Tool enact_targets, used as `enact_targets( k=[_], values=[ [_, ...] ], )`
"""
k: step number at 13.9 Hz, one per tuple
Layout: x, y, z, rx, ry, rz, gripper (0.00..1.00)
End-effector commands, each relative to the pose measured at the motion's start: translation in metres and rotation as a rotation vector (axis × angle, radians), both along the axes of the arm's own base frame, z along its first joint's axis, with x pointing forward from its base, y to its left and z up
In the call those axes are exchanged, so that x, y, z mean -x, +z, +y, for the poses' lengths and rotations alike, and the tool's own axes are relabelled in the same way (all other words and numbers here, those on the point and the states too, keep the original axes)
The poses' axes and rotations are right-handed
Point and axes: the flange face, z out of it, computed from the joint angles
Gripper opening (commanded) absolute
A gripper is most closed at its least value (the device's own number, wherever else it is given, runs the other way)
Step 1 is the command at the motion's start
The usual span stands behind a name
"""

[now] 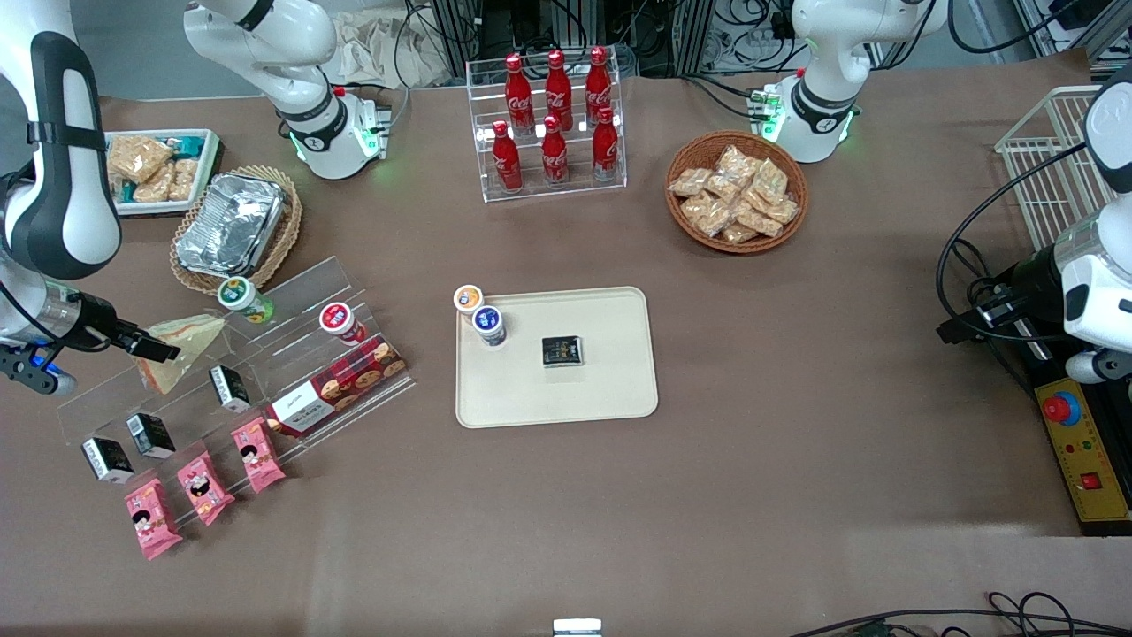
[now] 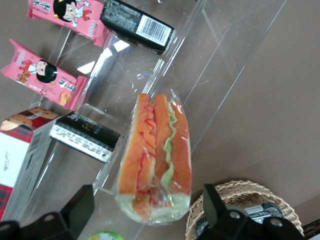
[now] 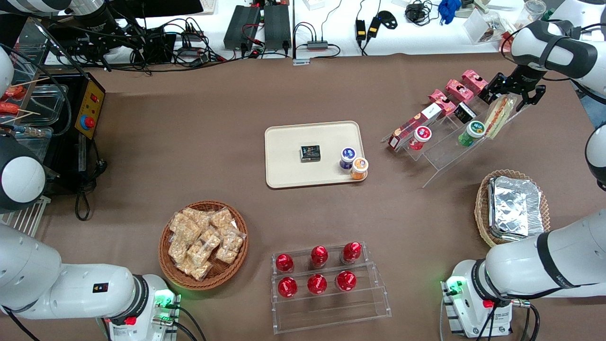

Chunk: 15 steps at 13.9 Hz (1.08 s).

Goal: Place sandwich on tray
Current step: 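Close the right gripper on the wrapped sandwich and lift it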

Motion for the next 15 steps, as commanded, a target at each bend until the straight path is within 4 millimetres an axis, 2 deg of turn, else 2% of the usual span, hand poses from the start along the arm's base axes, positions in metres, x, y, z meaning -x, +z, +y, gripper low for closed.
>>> enact_targets(
  k=[1,2,3,4,5,10,12,14,15],
  values=[
    [-0.005,-0.009,-0.004,0.026,-0.017,-0.014,0.70],
    [-0.006,-0.007,0.000,0.028,-0.015,-0.013,0.59],
    [-0.007,-0.005,0.001,0.031,-0.014,-0.016,0.56],
    [-0.008,-0.002,0.002,0.045,-0.002,-0.015,0.43],
    [-0.009,0.001,0.003,0.053,0.007,-0.019,0.37],
    [-0.025,0.042,0.006,0.060,0.026,-0.042,0.36],
    [-0.033,0.067,0.009,0.064,0.036,-0.057,0.36],
    [-0.043,0.101,0.013,0.067,0.056,-0.092,0.36],
    [-0.047,0.114,0.021,0.068,0.083,-0.108,0.37]
  ],
)
